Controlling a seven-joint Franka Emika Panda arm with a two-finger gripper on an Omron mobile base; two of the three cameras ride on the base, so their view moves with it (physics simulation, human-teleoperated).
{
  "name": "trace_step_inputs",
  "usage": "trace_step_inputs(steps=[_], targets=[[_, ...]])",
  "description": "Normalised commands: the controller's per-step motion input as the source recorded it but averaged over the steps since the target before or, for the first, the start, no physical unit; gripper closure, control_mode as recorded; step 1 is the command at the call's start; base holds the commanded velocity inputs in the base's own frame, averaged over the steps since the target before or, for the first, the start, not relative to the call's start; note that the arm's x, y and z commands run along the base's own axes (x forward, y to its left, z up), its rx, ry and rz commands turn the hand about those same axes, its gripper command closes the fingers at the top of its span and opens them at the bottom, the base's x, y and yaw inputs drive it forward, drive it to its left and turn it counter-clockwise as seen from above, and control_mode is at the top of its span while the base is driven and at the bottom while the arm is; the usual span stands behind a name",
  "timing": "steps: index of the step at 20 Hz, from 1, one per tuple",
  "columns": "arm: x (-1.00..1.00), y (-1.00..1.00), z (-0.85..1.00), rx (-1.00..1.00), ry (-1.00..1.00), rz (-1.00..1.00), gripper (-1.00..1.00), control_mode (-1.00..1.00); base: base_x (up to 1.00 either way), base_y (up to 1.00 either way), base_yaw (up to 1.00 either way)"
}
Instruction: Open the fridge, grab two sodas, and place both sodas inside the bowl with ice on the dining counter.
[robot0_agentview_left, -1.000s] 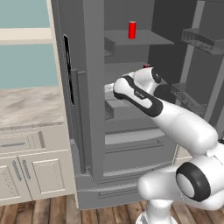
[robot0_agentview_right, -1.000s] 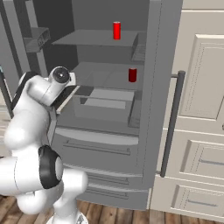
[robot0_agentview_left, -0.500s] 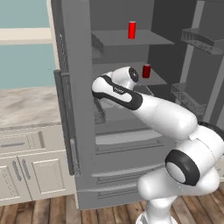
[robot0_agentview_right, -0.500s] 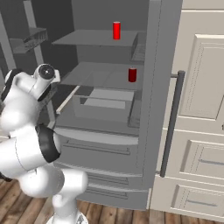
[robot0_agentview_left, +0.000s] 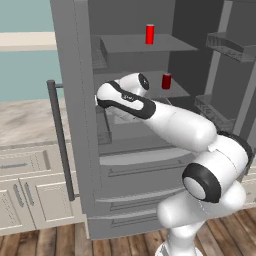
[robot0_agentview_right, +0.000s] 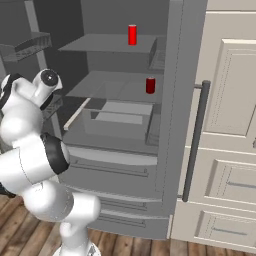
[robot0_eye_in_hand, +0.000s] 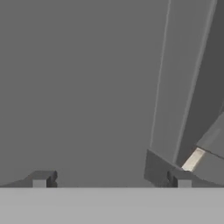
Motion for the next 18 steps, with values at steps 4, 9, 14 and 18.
trace_step_inputs(steps=[4,9,14,18], targets=[[-0.09,-0.35,0.00,0.00,-0.07,0.00,-1.00,-1.00,0.00,0.00,0.00],[-0.26,-0.75,0.11,0.00,-0.15,0.00,-1.00,-1.00,0.00,0.00,0.00],[-0.27,-0.68,0.38,0.00,-0.11,-0.05,-1.00,-1.00,0.00,0.00,0.00],[-0.36,-0.59,0.56,-0.01,-0.01,-0.20,-1.00,-1.00,0.00,0.00,0.00]])
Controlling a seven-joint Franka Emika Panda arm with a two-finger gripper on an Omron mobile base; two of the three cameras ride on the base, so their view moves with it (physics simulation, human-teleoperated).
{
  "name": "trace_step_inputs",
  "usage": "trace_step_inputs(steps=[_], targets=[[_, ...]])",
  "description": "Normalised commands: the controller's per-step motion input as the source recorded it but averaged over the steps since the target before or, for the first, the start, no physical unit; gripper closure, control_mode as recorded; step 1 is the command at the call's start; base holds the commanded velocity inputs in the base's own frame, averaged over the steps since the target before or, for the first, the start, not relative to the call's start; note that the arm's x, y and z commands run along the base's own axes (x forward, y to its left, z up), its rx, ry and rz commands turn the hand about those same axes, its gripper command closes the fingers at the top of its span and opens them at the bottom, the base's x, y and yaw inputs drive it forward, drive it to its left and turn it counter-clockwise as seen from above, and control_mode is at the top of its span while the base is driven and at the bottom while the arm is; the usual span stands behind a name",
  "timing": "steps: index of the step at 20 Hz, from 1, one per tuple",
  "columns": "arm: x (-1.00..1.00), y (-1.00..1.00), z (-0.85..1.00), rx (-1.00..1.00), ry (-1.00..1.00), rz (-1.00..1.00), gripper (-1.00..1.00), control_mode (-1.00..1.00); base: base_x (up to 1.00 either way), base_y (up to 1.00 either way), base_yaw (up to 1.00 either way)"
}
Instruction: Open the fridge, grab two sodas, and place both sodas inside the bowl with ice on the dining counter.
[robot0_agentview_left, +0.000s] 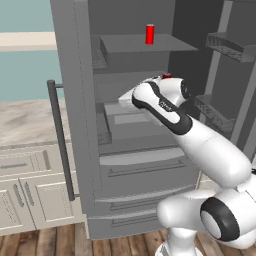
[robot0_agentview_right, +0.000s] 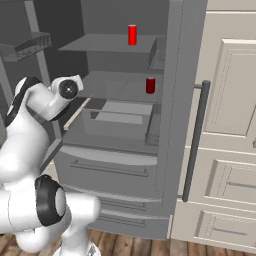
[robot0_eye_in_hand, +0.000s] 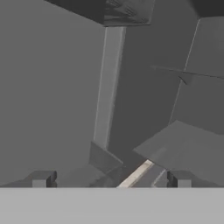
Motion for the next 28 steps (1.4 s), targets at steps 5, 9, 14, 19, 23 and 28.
trace_step_inputs(steps=[5,9,14,19,23,28], targets=[[-0.49,-0.56,0.37,0.00,0.07,-0.31,-1.00,-1.00,0.00,0.00,0.00],[-0.54,-0.49,0.35,0.00,0.10,-0.35,-1.00,-1.00,0.00,0.00,0.00],[-0.59,-0.44,0.38,0.00,0.12,-0.35,-1.00,-1.00,0.00,0.00,0.00],[-0.80,-0.28,0.15,0.00,0.07,-0.28,-1.00,-1.00,0.00,0.00,0.00],[-1.00,-0.19,-0.15,0.00,0.00,-0.07,-1.00,-1.00,0.00,0.00,0.00],[-1.00,-0.21,-0.11,0.01,0.01,-0.01,-1.00,-1.00,0.00,0.00,0.00]])
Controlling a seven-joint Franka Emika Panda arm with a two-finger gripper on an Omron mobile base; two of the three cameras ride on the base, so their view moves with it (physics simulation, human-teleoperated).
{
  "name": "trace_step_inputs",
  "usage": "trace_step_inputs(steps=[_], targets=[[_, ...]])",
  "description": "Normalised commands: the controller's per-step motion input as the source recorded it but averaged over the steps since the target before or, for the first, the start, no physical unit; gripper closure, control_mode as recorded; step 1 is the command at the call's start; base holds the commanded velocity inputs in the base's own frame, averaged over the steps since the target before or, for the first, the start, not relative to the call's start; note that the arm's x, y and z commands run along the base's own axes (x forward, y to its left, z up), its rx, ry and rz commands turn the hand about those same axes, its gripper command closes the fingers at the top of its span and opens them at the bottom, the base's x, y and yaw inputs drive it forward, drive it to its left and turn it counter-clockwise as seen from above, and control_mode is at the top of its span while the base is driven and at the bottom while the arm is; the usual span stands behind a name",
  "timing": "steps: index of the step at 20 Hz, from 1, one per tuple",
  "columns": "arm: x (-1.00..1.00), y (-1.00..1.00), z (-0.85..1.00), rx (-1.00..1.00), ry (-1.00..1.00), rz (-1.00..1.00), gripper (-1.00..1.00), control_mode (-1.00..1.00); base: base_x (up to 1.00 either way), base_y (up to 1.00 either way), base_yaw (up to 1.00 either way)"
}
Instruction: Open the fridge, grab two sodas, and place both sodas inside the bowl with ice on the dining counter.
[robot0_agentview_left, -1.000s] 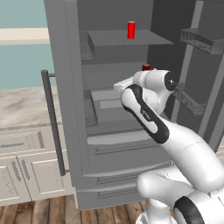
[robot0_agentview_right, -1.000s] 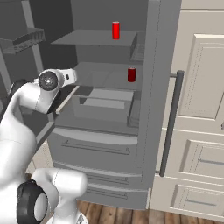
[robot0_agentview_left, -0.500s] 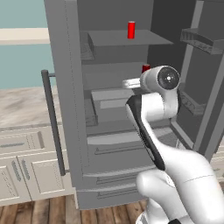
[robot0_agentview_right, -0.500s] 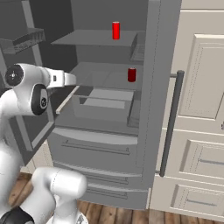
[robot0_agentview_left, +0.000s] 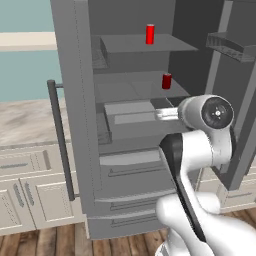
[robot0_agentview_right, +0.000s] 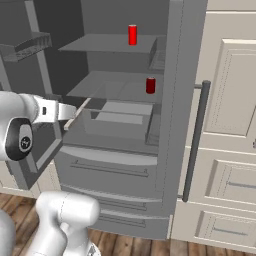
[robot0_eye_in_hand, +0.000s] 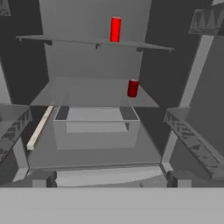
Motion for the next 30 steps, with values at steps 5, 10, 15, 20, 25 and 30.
trace_step_inputs(steps=[5,10,15,20,25,30], targets=[[-0.75,-0.24,-0.05,0.01,0.08,0.00,-1.00,-1.00,0.00,0.00,0.00],[-0.30,-0.13,-0.15,0.02,0.10,0.03,-1.00,-1.00,0.00,0.00,0.00],[-0.09,0.02,-0.26,0.03,0.04,0.05,-1.00,-1.00,0.00,0.00,0.00],[0.00,0.00,-0.14,0.00,0.04,0.01,-1.00,-1.00,0.00,0.00,0.00],[0.03,0.00,-0.01,0.00,0.00,0.00,-1.00,1.00,0.17,0.00,-0.01],[0.00,0.00,0.00,0.00,0.00,0.00,-1.00,1.00,0.84,0.00,-0.03]])
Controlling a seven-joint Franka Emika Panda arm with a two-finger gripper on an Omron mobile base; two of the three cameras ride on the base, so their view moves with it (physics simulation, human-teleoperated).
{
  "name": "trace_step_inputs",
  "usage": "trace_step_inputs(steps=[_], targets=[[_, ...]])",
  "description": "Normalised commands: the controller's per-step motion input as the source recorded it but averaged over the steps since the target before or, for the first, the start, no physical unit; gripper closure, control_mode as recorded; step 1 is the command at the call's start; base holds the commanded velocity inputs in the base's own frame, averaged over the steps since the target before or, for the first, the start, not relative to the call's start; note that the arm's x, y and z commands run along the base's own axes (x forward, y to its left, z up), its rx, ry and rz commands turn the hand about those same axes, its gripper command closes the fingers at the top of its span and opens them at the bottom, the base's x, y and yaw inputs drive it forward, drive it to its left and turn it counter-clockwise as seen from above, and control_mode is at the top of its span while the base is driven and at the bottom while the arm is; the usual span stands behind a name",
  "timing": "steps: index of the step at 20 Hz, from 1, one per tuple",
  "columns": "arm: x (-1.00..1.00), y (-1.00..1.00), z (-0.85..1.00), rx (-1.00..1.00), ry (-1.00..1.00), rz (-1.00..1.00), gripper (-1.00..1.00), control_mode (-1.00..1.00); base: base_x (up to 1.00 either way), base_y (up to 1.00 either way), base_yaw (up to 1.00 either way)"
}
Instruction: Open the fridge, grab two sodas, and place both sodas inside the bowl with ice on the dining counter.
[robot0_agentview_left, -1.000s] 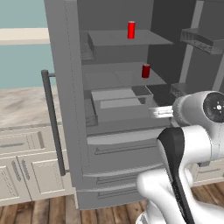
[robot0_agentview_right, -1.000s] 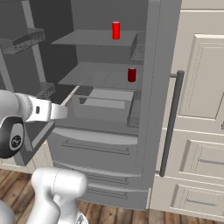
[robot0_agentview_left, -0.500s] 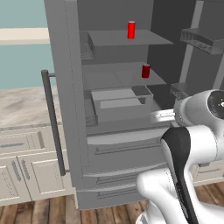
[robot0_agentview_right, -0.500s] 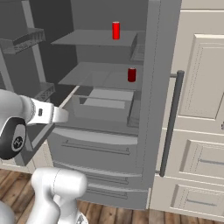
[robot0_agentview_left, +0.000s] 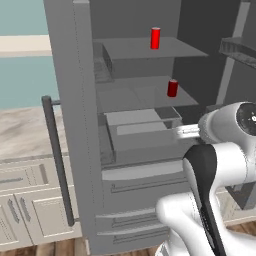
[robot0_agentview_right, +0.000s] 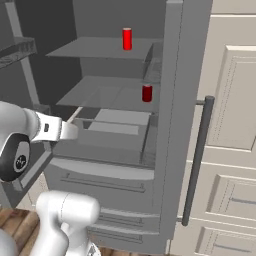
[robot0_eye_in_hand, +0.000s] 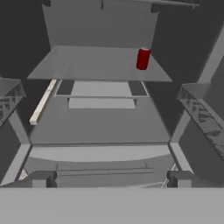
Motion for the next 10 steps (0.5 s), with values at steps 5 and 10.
trace_step_inputs(steps=[5,10], targets=[[0.00,0.00,0.00,0.00,0.00,0.00,-1.00,1.00,0.93,0.00,-0.01],[0.00,0.00,0.00,0.00,0.00,0.00,-1.00,1.00,0.69,-0.06,0.00]])
